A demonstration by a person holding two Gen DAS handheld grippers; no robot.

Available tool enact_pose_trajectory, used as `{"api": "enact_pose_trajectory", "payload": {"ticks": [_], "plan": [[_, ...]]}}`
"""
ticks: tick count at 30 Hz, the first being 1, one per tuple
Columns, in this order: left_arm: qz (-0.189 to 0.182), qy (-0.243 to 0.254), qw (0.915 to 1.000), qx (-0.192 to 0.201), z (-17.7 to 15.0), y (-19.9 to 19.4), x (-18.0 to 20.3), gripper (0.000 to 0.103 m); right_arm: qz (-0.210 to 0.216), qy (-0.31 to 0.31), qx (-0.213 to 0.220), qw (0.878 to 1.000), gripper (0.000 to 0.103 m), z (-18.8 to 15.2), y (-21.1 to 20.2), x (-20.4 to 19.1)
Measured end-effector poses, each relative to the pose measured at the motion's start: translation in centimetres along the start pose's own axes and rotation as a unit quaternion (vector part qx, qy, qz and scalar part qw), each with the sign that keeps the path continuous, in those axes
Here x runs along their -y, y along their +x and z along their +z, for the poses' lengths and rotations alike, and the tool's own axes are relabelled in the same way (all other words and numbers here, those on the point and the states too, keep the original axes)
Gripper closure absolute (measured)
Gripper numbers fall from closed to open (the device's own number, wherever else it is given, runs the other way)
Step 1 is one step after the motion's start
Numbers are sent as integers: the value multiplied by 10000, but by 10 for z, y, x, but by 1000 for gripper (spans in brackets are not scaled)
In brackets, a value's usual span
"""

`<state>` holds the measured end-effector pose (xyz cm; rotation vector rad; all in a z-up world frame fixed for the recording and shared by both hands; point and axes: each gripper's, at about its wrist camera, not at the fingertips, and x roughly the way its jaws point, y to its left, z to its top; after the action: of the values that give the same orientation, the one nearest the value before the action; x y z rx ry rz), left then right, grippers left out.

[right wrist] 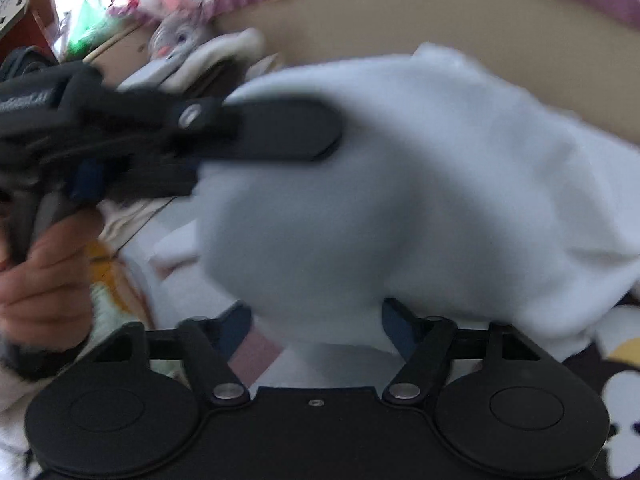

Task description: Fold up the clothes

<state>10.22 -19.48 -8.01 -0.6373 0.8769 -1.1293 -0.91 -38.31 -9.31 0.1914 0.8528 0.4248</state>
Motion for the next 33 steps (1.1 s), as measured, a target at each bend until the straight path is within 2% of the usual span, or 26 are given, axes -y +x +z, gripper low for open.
{"api": "enact_pose_trajectory", "payload": {"ticks": [1,2,4,5,7,8,9,11,14,19,22,24,25,26,27,29,31,32,33], "plan": [[110,142,9998,11,1,0,4,98,-70,29,145,9999,97,2,-7,6],[227,288,9993,24,1,-1,7,97,-136,61,291,9995,102,4,-14,13],[506,591,9969,145,3,-8,13,97,-417,246,619,9969,101,8,-32,30],[618,781,9946,286,4,-13,17,92,-633,315,792,9944,101,11,-41,39],[974,1283,9857,495,4,-21,25,68,-1099,416,930,9887,101,18,-54,58],[1158,1527,9798,575,4,-24,28,48,-1308,453,967,9856,101,22,-59,67],[1385,1741,9735,526,3,-22,28,45,-1512,400,986,9828,101,27,-61,76],[1820,2139,9589,415,0,-17,27,45,-1954,269,1036,9749,101,38,-66,94],[2184,2246,9496,76,-9,2,11,45,-2424,447,1098,9629,101,47,-79,134],[2792,2265,9328,-254,-30,55,-14,45,-2757,692,1086,9526,101,52,-74,154],[3421,2203,9125,-423,-33,87,-34,45,-2777,541,1130,9525,101,47,-73,149],[3514,2074,9125,-294,-24,93,-41,48,-2752,383,1181,9533,101,49,-74,145],[3559,2019,9122,-225,-20,94,-44,56,-2744,308,1207,9535,101,50,-76,143],[3602,2015,9107,-143,-14,91,-44,90,-2773,221,1219,9528,101,50,-79,140],[3662,2047,9077,-74,-6,85,-42,93,-2805,132,1230,9519,101,50,-81,136],[3847,2270,8938,404,11,62,-24,94,-2956,-58,1312,9463,101,53,-90,132],[4005,2468,8780,889,29,37,-7,94,-3219,-208,1484,9348,101,54,-104,126],[3985,2455,8760,1162,39,21,5,94,-3316,-254,1605,9293,101,56,-113,123],[3861,2428,8795,1360,44,6,16,94,-3408,-298,1727,9237,101,59,-123,120]]}}
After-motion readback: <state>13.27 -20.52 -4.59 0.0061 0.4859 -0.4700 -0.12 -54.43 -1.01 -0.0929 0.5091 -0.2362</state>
